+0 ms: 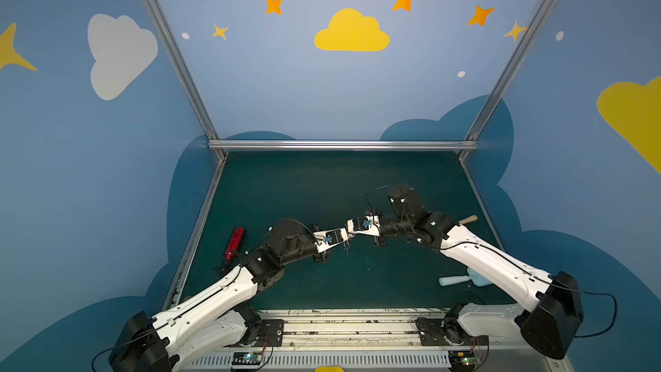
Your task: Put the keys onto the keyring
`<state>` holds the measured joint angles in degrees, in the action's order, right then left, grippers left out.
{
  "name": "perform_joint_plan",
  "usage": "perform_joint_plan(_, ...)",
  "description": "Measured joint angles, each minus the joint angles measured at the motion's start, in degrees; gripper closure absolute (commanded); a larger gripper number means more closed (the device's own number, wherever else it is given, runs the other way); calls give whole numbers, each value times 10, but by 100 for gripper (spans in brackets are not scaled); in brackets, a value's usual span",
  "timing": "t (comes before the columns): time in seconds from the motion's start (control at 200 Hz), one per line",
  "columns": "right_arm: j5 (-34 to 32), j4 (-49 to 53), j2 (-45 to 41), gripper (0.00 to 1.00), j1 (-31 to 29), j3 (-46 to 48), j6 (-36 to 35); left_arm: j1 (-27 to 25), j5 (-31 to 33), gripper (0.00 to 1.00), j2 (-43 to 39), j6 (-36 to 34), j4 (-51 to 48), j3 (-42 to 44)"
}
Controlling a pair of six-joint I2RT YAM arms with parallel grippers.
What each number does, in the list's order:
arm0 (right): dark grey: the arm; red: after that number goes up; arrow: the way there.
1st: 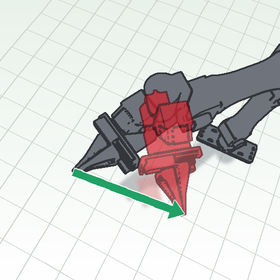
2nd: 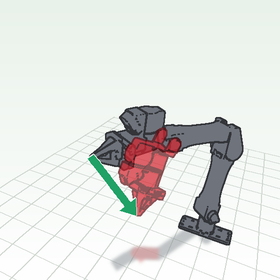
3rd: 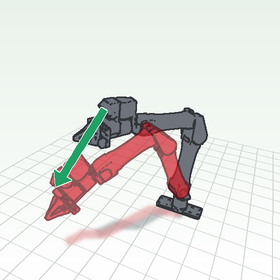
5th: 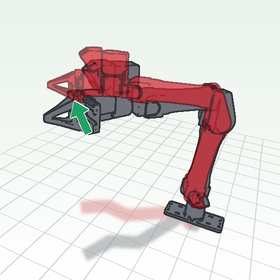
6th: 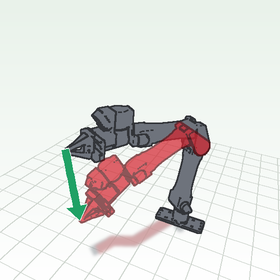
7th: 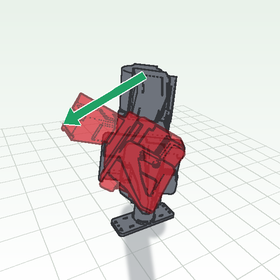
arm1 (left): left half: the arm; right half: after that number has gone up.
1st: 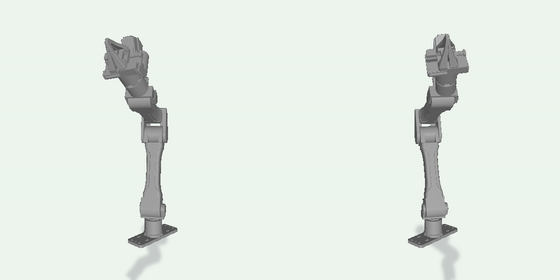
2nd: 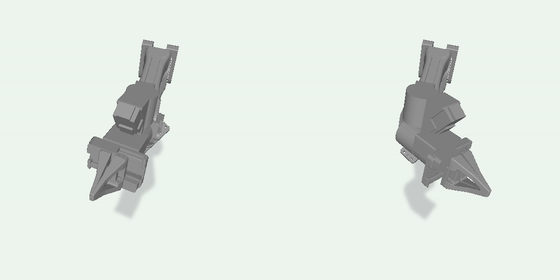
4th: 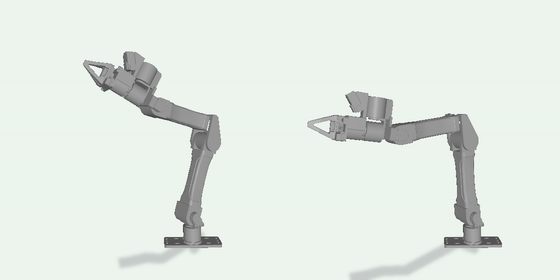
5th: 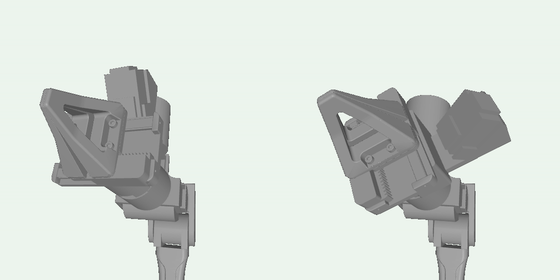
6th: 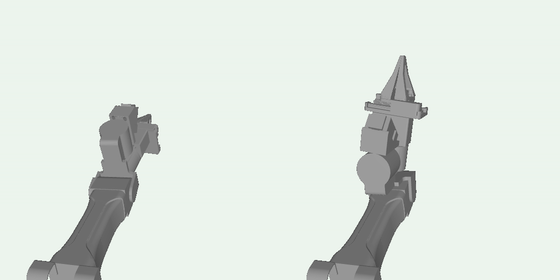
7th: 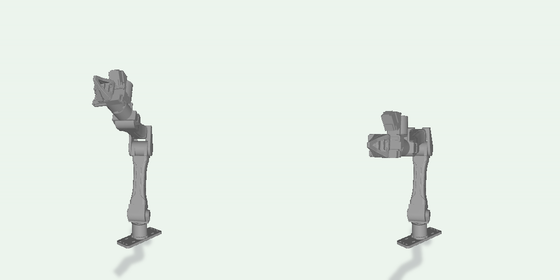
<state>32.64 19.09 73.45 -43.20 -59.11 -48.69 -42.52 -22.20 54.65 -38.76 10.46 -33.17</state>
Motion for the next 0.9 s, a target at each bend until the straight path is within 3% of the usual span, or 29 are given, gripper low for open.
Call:
perform_joint_plan(0.466,-2,-4,-12,100,3,15,3,0,59,80,-57,-1,-41,-8)
perform_joint_plan(0.901,24,-28,-40,100,3,42,9,6,53,80,2,18,-23,-16)
